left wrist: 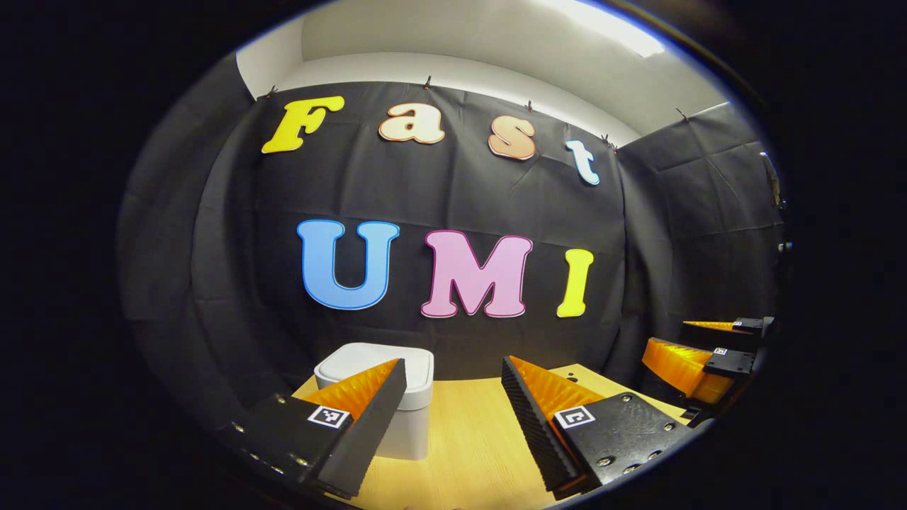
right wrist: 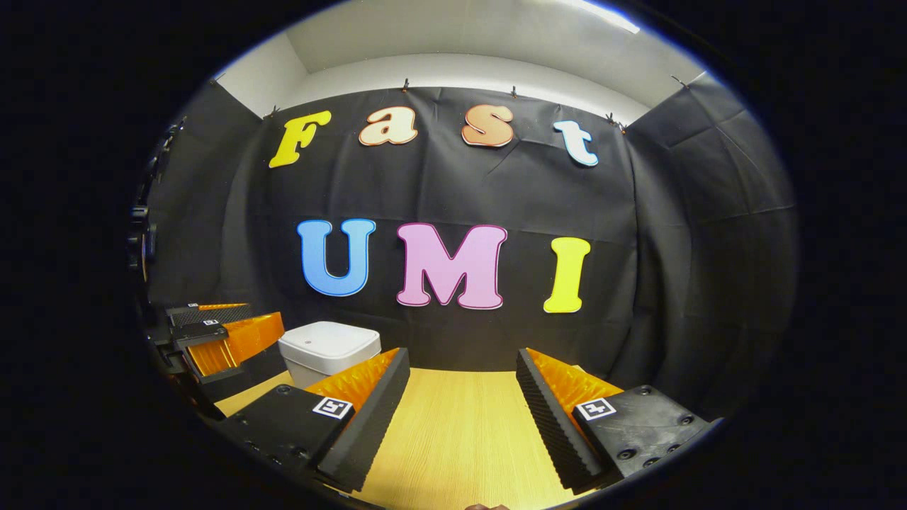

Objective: Press the lid of the desktop garbage bin to open it, pick up the crumpled paper on the desktop and throw it into the bin, then pick up the pop can on the desktop and drop it into the bin, and finally close the garbage bin lid.

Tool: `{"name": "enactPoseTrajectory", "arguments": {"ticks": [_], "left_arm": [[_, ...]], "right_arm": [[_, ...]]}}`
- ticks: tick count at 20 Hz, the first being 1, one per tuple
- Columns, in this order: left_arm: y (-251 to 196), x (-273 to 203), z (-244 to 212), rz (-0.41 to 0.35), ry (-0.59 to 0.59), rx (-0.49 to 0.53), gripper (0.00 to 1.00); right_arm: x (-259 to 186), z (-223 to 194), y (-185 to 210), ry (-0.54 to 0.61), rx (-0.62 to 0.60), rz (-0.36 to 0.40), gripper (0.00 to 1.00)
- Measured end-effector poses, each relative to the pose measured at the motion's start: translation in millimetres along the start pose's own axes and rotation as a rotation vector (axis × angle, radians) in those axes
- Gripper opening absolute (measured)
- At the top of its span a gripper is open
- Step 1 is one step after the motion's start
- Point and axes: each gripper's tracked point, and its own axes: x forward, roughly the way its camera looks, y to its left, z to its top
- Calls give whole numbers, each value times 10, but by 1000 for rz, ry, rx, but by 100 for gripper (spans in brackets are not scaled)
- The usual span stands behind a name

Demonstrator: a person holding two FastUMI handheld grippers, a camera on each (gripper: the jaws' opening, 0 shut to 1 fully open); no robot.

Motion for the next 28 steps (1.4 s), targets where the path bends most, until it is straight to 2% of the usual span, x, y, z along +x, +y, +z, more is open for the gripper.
{"name": "enactPoseTrajectory", "arguments": {"ticks": [7,17,18,19,24,28], "left_arm": [[-13,-50,-128,0,31,-30,89],[-62,-1,-219,-2,59,11,89],[-79,5,-246,-8,71,14,87],[-86,5,-268,-12,79,18,90],[-83,14,-287,-22,86,25,90],[-201,25,-223,-70,54,-15,90]], "right_arm": [[-65,3,57,-6,-18,20,98],[-32,-38,-26,2,15,-6,98],[-29,-53,-41,6,18,-10,98],[-28,-52,-52,7,22,-13,98],[-13,-85,-105,13,24,-28,98],[8,-77,-91,14,19,-21,98]]}}
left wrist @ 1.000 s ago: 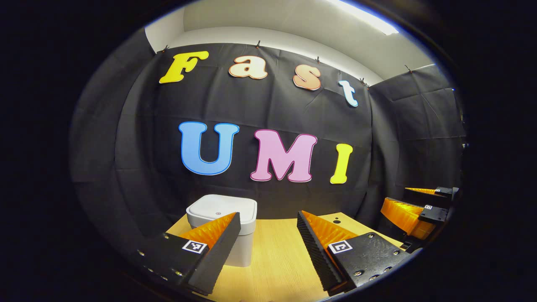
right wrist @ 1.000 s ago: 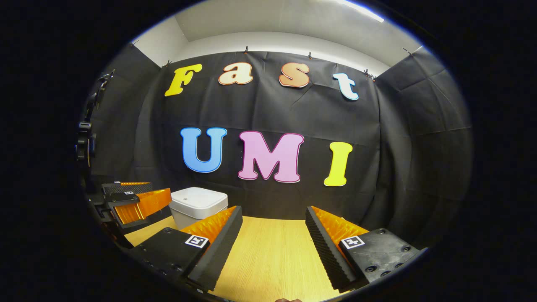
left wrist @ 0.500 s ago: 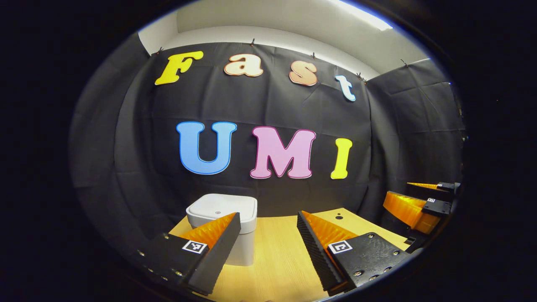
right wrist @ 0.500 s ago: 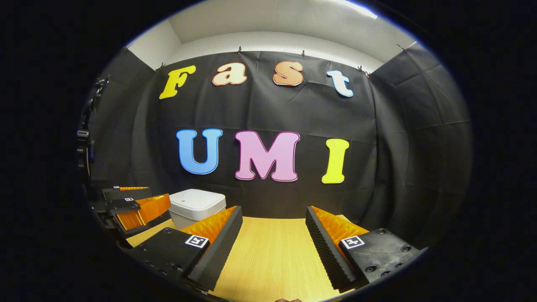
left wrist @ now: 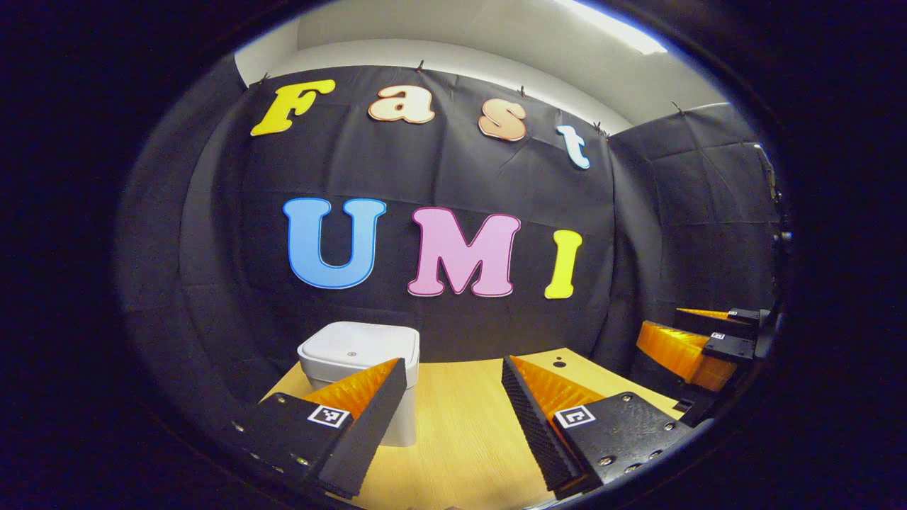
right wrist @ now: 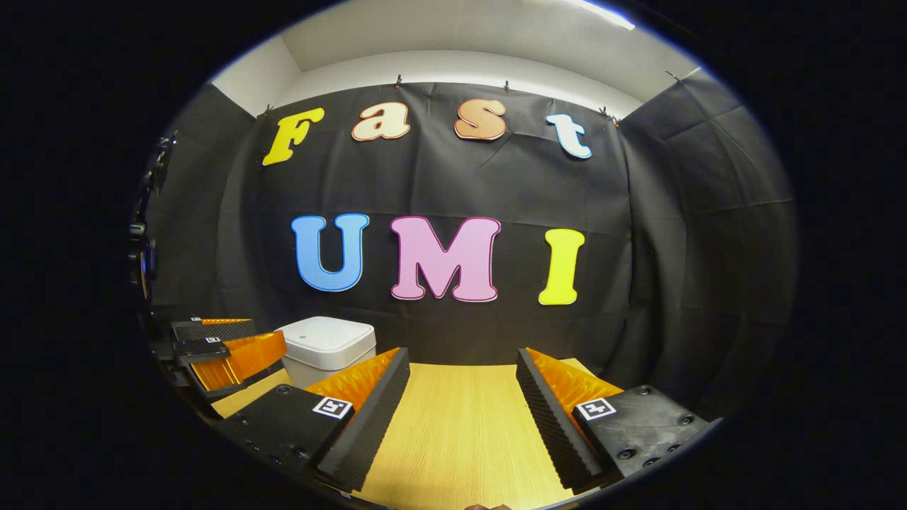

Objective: Press the lid of the desktop garbage bin to open it, pick up the crumpled paper on the desktop and throw it into the bin, then pick up the pop can on the desktop and drop it into the bin, and finally close the garbage bin lid.

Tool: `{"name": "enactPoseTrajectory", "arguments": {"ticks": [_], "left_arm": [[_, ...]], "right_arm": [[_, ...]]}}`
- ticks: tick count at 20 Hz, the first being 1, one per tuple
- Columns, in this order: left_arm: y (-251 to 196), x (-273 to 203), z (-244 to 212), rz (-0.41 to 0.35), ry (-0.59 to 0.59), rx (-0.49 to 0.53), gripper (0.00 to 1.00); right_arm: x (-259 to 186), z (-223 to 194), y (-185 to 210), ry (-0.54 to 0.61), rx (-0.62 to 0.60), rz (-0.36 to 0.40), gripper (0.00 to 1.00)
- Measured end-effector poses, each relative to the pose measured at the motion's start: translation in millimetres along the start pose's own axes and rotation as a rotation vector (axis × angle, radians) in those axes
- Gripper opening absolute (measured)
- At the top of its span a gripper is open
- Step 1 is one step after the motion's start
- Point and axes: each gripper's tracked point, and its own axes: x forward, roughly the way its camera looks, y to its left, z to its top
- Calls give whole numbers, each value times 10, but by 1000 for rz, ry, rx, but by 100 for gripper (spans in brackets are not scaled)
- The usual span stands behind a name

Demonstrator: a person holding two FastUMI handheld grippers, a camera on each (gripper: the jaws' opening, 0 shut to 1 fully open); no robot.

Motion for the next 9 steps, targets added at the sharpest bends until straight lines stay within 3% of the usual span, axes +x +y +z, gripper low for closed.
{"name": "enactPoseTrajectory", "arguments": {"ticks": [9], "left_arm": [[32,20,-31,9,-2,39,90]], "right_arm": [[64,-51,140,17,-10,30,98]]}}
